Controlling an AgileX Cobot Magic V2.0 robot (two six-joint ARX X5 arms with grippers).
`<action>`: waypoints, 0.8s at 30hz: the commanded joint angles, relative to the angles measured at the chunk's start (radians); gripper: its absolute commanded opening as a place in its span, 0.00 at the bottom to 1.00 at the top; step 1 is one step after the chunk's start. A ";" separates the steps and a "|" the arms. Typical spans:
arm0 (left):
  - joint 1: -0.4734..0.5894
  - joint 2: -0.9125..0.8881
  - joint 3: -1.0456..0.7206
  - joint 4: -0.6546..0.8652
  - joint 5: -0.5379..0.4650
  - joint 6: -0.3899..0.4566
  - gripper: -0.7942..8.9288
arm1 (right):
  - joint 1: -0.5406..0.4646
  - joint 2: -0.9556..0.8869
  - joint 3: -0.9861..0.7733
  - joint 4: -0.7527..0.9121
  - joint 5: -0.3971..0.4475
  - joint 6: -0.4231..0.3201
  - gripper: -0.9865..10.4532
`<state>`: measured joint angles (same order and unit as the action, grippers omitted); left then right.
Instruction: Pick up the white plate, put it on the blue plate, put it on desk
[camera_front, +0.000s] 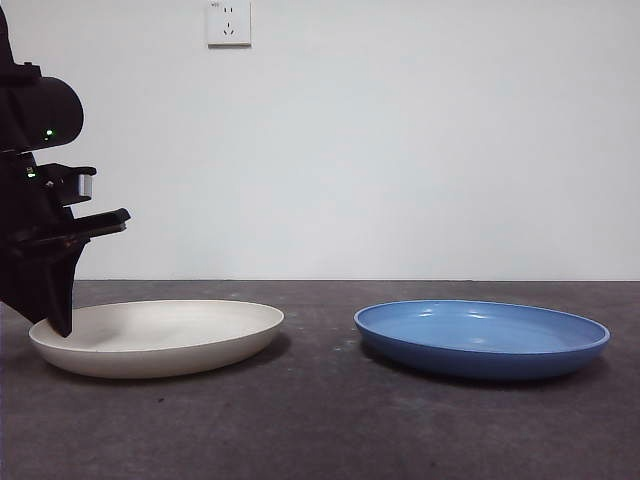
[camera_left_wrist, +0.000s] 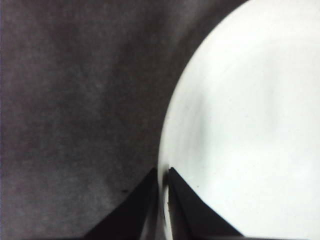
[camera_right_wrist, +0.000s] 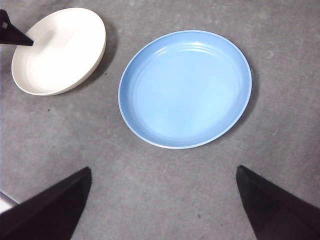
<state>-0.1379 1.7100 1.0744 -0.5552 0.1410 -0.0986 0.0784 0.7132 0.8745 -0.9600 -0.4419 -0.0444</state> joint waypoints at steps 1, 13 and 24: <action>0.002 0.002 0.017 -0.010 -0.003 -0.012 0.09 | 0.003 0.005 0.022 0.010 0.002 0.010 0.49; -0.008 -0.233 0.060 -0.006 0.123 -0.082 0.09 | 0.003 0.004 0.022 0.010 0.001 0.011 0.49; -0.205 -0.233 0.185 0.011 0.143 -0.151 0.09 | 0.003 -0.026 0.038 0.047 0.005 0.076 0.49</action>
<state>-0.3241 1.4506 1.2278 -0.5587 0.2836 -0.2234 0.0784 0.6903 0.8829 -0.9245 -0.4385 0.0082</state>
